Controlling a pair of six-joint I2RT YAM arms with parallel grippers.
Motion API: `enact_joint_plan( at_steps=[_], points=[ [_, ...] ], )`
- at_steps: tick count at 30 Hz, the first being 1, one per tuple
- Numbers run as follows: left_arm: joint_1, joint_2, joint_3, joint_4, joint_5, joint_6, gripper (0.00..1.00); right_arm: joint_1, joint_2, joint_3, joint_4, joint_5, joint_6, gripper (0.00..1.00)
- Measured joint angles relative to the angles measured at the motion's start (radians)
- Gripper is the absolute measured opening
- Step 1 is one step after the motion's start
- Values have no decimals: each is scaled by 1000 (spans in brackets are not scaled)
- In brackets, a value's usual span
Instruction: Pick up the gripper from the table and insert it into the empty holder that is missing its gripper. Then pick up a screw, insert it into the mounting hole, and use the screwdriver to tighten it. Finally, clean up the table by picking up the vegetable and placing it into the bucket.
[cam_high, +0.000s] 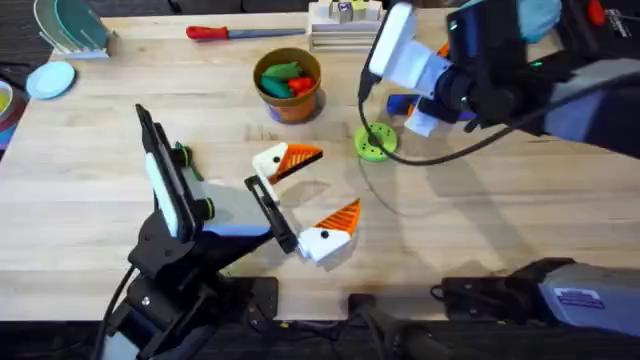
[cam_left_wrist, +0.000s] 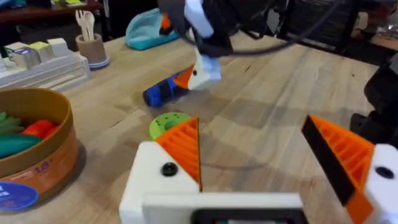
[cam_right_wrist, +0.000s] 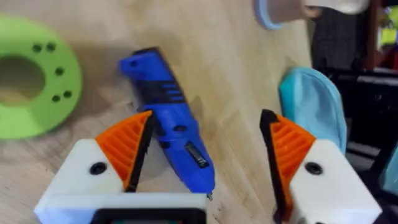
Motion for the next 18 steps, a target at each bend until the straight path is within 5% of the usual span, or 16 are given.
enact_joint_plan(
  at_steps=[6, 10, 18],
  points=[
    [0, 0, 0, 7, -25, -2, 993, 0, -85, 0, 0, -4, 106, 994],
    [0, 0, 7, 10, -115, -101, 992, 0, -111, 0, -1, -4, 129, 994],
    [4, 30, 249, -360, -325, -224, 993, 1, -140, 0, -2, -4, 140, 994]
  ],
)
